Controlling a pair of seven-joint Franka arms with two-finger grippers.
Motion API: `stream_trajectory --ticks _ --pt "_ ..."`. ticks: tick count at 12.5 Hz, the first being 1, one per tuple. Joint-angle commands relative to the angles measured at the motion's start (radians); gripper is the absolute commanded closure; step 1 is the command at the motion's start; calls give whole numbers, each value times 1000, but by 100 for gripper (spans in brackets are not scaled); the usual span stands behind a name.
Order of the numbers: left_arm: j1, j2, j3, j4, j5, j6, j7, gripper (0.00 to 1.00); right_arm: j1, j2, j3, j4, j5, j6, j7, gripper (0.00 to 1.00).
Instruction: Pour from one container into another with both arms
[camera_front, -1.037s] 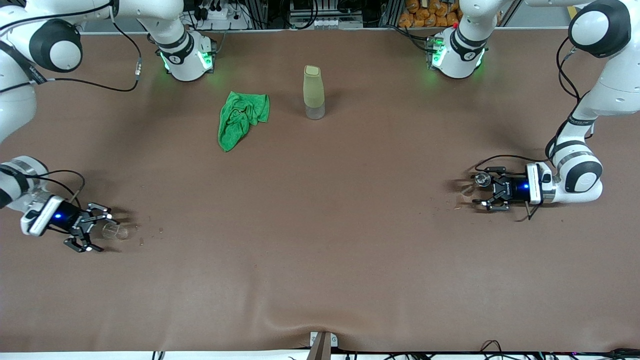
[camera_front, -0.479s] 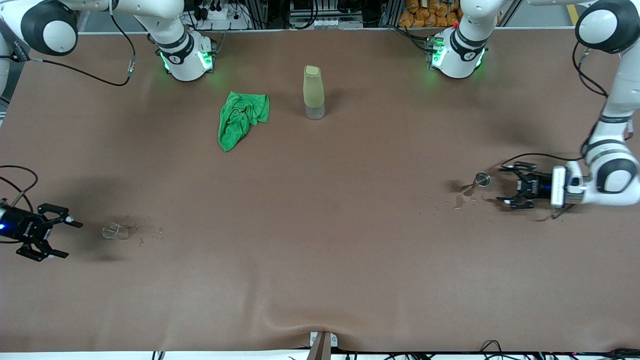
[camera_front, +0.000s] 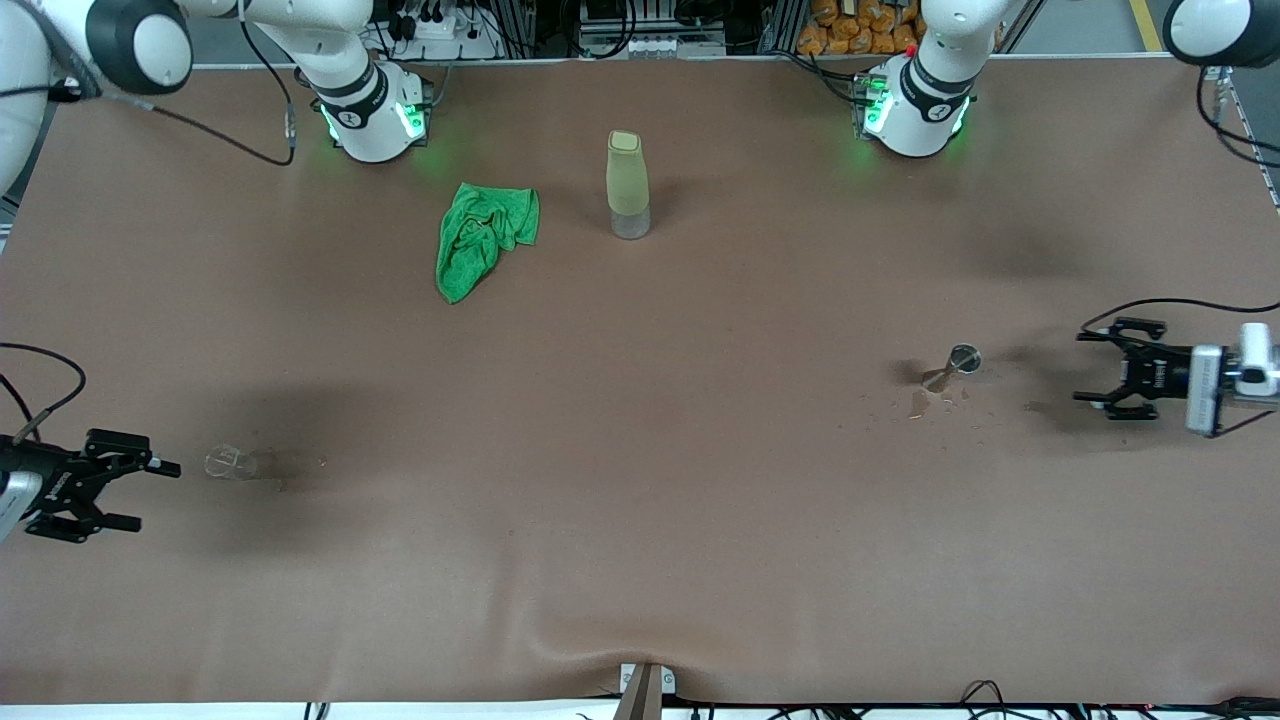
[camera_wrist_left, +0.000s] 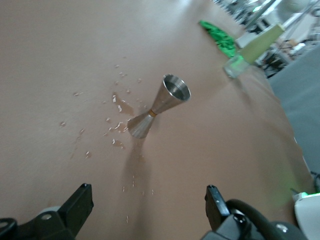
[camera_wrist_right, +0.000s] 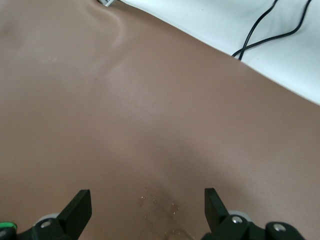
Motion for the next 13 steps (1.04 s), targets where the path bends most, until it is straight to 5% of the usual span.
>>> stream_trajectory --ticks 1,4,7,13 --pt "-72 -133 -14 1 100 -10 -237 0 44 -153 -7 -97 -180 11 150 0" --pt "-167 -231 -15 5 133 -12 -539 0 74 -334 -8 -249 -268 11 285 0" --pt "-288 -340 -15 10 174 -16 -909 0 75 -578 -4 -525 -344 124 463 0" --pt "-341 -567 -61 -9 228 -19 -1479 0 167 -697 -10 -566 -464 -82 996 0"
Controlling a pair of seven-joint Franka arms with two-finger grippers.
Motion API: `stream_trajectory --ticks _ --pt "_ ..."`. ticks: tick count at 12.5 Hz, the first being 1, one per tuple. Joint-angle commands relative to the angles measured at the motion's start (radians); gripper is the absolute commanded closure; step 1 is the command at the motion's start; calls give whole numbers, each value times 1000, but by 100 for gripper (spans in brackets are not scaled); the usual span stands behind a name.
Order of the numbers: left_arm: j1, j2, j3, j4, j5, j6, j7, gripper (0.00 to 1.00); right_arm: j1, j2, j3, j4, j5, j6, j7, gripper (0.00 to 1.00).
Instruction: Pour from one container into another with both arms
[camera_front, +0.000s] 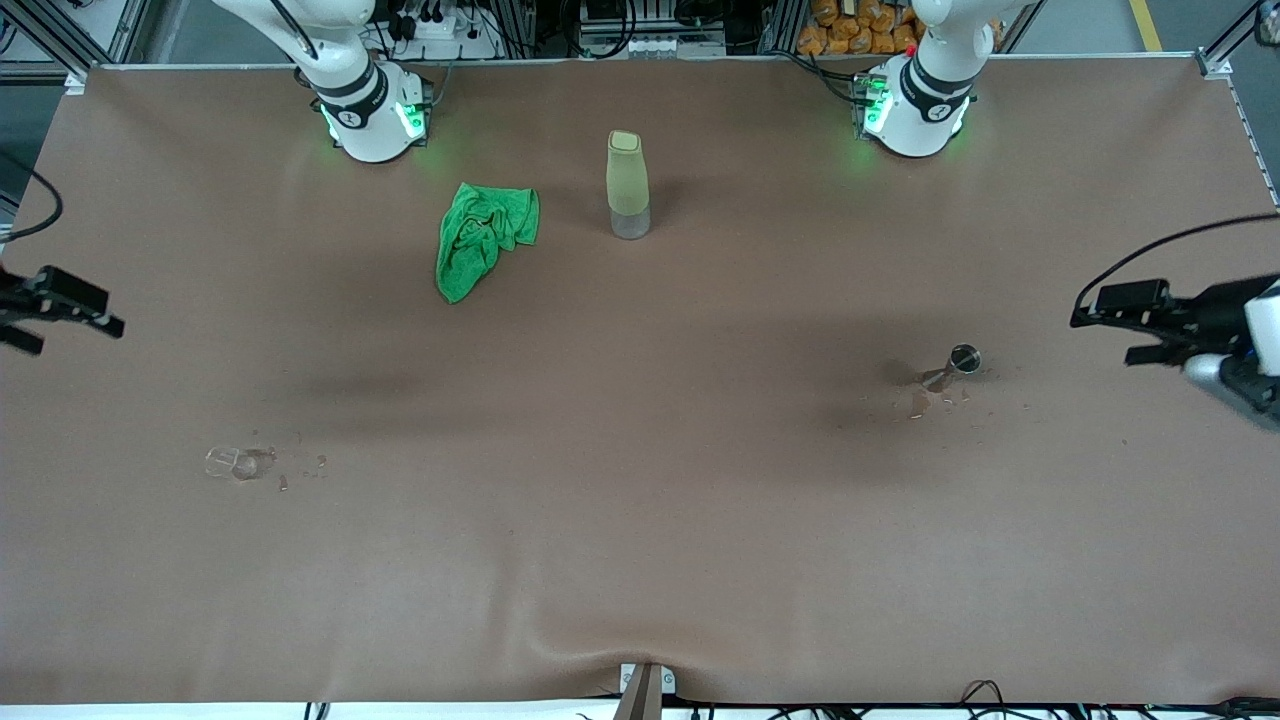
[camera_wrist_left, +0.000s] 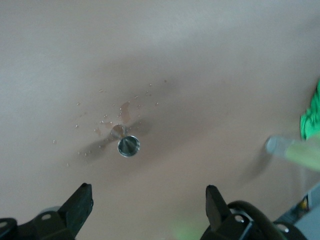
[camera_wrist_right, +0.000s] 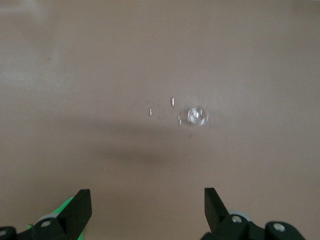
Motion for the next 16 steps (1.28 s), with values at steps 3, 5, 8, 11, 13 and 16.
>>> stream_trajectory --ticks 3,5,8,11,13,16 --pt "3 -116 -35 -32 33 -20 -299 0 76 -51 -23 49 -103 -192 192 0" --pt "1 -123 -31 -31 132 -14 -209 0 81 -50 -37 103 -100 -246 181 0" --pt "-89 -166 81 -64 200 20 -43 0 84 -55 -39 110 -98 -266 180 0" --pt "-196 -292 219 -221 194 85 -29 0 70 -53 -37 110 -83 -251 172 0" --pt "-253 -346 248 -253 203 86 -117 0 65 -55 -37 108 -74 -237 172 0" --pt "-291 -447 247 -366 196 118 -358 0 64 -55 -39 108 -72 -245 174 0"
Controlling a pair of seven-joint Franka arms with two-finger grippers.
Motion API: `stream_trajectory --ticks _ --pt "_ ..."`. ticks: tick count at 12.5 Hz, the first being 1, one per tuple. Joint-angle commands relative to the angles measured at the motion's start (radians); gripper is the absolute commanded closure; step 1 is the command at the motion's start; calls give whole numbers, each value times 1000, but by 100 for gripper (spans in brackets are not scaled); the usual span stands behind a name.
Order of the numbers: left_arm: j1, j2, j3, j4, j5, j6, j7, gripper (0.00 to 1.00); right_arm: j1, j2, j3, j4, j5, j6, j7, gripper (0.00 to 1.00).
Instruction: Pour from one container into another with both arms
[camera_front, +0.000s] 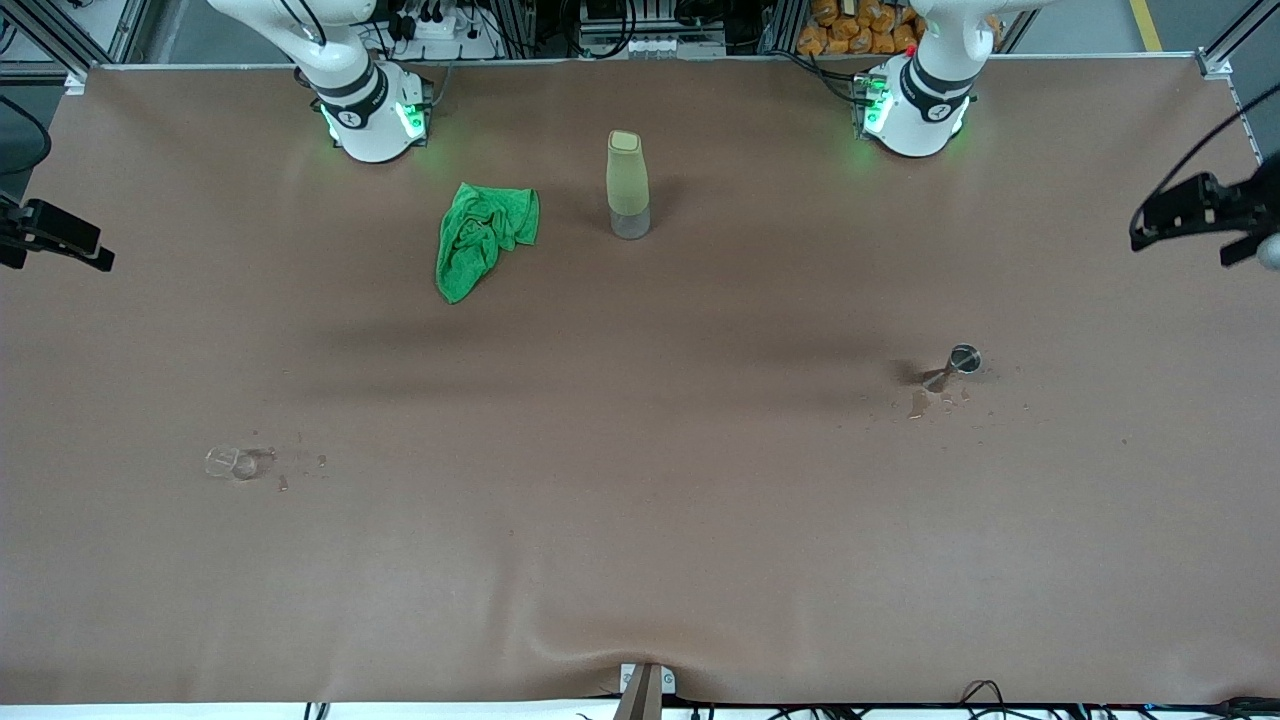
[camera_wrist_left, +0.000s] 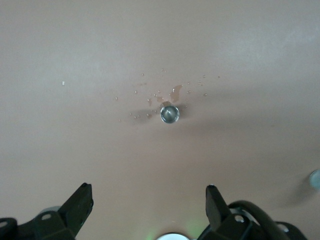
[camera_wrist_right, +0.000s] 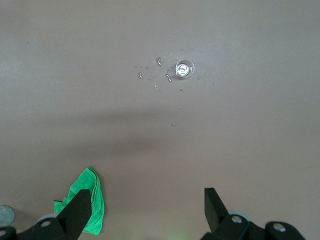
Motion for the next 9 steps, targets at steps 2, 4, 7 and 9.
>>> stream_trajectory --ticks 2,4,7,9 --pt "-59 -111 -3 -133 18 66 -251 0 -2 -7 0 4 5 -3 2 0" --pt "-59 -107 -45 -131 27 88 -330 0 -2 -5 0 4 5 0 2 0" --pt "-60 -31 -74 -24 102 95 -398 0 -1 -7 3 4 5 0 2 0" --pt "-62 -17 -74 -8 99 93 -433 0 1 -7 3 4 5 -3 2 0"
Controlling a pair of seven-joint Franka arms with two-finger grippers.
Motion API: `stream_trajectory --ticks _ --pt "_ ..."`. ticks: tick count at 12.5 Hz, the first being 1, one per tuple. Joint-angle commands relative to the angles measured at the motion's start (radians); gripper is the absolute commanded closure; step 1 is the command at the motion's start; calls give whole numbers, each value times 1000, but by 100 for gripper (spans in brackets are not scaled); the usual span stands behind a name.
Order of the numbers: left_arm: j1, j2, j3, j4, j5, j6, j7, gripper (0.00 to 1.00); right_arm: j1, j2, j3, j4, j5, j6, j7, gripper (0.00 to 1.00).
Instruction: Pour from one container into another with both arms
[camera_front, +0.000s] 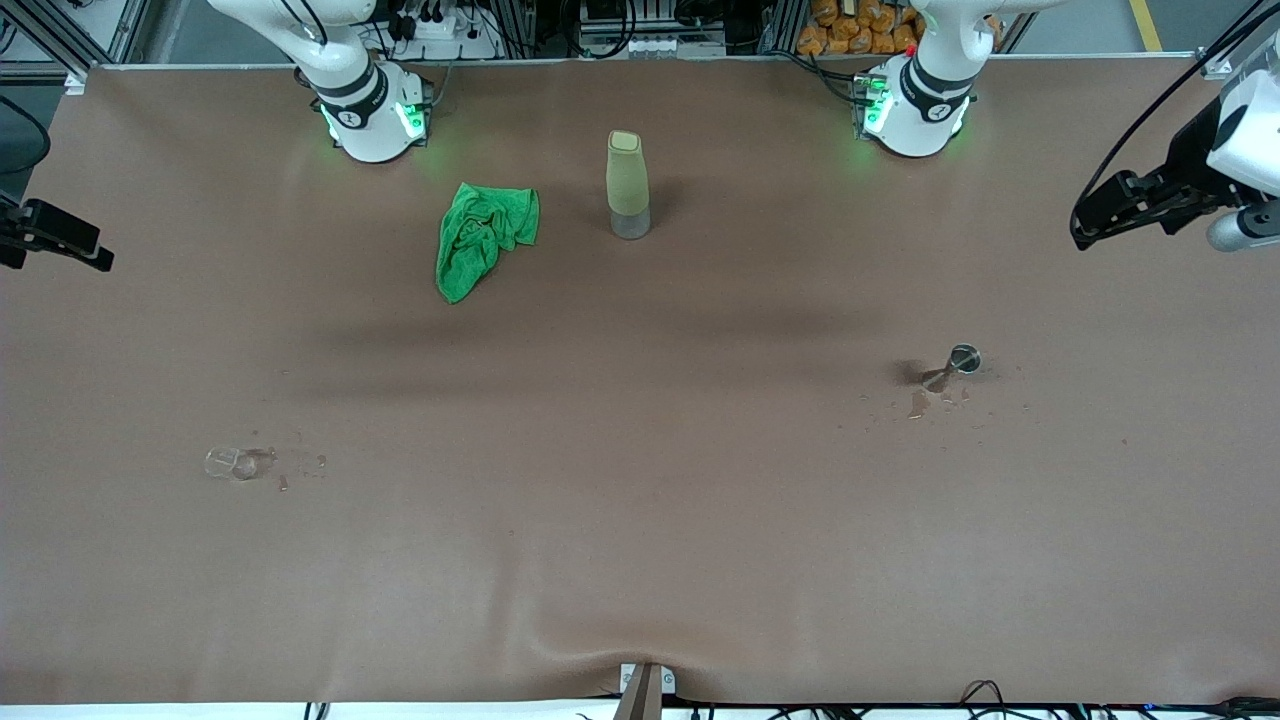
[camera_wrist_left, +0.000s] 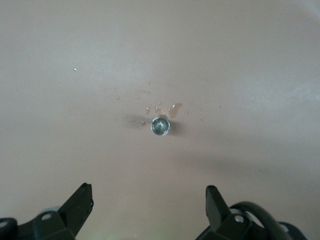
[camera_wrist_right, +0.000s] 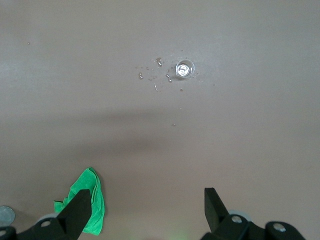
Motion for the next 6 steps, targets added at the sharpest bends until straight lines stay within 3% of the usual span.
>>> stream_trajectory --ticks 1,6 --pt "-9 35 -3 52 29 -7 -77 0 2 -7 4 4 4 -6 4 0" --pt "-23 60 -2 72 26 -7 -129 0 -2 -5 1 4 4 -4 2 0"
